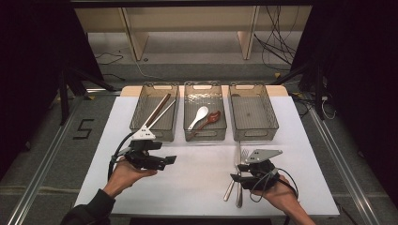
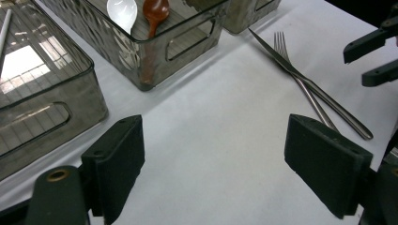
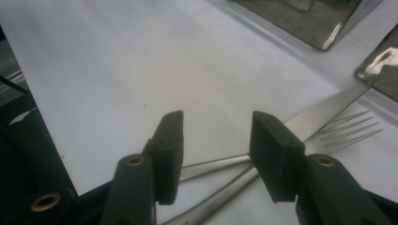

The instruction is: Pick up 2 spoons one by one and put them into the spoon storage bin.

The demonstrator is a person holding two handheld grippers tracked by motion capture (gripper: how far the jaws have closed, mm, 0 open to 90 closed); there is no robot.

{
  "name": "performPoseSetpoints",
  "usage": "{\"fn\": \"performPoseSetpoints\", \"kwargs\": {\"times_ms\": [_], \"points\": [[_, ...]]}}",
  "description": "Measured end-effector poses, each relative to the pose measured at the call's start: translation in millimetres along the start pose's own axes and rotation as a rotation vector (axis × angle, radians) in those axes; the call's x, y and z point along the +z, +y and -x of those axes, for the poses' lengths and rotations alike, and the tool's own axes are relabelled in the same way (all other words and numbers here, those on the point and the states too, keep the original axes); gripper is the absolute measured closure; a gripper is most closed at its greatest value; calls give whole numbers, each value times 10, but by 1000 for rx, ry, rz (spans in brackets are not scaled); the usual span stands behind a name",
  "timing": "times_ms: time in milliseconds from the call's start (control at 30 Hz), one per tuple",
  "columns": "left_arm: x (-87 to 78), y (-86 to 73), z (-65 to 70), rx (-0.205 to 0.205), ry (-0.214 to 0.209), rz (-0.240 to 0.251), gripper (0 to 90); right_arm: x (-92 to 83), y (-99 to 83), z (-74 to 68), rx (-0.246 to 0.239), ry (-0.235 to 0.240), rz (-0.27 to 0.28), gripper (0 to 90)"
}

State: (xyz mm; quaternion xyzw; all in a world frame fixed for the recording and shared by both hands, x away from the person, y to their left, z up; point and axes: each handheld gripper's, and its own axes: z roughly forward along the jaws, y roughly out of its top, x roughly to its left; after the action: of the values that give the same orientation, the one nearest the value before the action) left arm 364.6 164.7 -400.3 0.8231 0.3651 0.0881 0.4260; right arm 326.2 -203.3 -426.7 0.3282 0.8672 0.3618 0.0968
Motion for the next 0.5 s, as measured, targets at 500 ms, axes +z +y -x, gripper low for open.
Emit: {"fn": "performPoseSetpoints", "kwargs": {"times_ms": [500], "points": [[-78, -202, -27, 1, 31, -21, 193, 220, -52, -37, -37, 63, -116, 812]]}}
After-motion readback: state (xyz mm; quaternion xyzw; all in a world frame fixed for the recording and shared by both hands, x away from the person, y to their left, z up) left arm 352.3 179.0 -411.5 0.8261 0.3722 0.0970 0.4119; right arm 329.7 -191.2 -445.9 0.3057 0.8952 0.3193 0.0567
